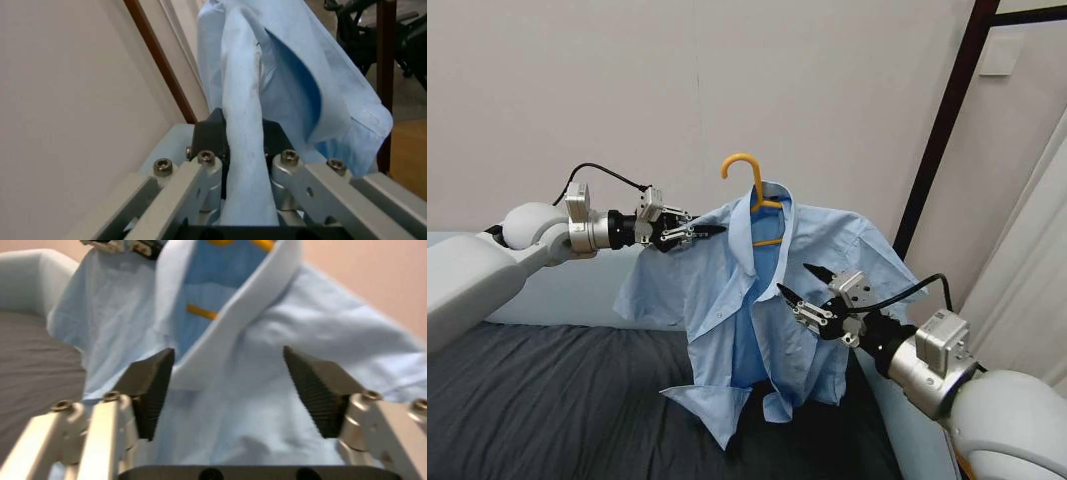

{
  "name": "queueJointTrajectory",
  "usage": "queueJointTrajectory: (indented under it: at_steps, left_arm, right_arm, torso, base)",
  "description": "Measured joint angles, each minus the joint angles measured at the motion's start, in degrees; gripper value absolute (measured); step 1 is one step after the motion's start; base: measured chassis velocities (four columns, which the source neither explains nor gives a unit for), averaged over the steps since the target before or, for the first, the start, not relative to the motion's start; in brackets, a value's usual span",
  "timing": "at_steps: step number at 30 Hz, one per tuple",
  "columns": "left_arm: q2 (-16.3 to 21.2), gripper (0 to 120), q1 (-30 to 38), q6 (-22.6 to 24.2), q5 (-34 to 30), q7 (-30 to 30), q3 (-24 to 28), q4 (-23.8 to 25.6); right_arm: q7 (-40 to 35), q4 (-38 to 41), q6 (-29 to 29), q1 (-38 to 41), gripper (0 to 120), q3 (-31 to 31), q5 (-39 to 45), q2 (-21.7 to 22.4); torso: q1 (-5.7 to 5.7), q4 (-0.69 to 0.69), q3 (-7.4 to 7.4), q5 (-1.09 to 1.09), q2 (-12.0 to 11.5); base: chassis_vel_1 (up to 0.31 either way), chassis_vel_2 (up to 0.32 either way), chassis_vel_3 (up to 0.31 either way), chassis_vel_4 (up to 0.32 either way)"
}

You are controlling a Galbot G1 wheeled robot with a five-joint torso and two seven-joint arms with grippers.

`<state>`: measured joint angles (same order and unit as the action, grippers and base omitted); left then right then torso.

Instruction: Pick up the clothes from the sofa and hang them on the clothes hanger.

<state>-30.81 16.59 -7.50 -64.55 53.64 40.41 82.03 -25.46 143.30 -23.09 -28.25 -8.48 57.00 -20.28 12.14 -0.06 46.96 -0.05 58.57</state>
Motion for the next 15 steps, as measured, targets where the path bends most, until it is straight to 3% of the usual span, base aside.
queueJointTrajectory:
  at_steps: [4,8,11,15]
  left_arm:
    - [0.3,7,1.2,-1.3,1.3,4.4,0.0,-2.6]
    - [0.1,7,1.3,-2.3,1.9,5.9,0.0,-3.1]
    - [0.0,7,1.1,-2.6,1.8,6.6,-0.1,-2.9]
    - [-1.1,7,-0.1,-3.1,1.7,7.9,-0.4,-2.1]
  right_arm:
    - [6.9,-0.1,9.1,1.6,89,3.2,3.7,6.1]
    - [11.7,-3.5,10.9,2.6,99,7.1,7.7,9.5]
    - [14.5,-5.5,11.3,2.9,100,8.8,10.3,11.6]
    - [24.4,-10.5,11.5,3.3,100,9.1,10.6,14.3]
  torso:
    - [0.0,-0.02,0.0,0.0,0.0]
    - [0.0,0.0,0.0,0.01,0.0]
    - [0.0,-0.01,0.0,0.0,0.0]
    - [0.0,0.0,0.0,0.02,0.0]
  base:
    - [0.0,0.0,0.0,0.0]
    - [0.0,0.0,0.0,0.0]
    - [0.0,0.0,0.0,0.0]
    - [0.0,0.0,0.0,0.0]
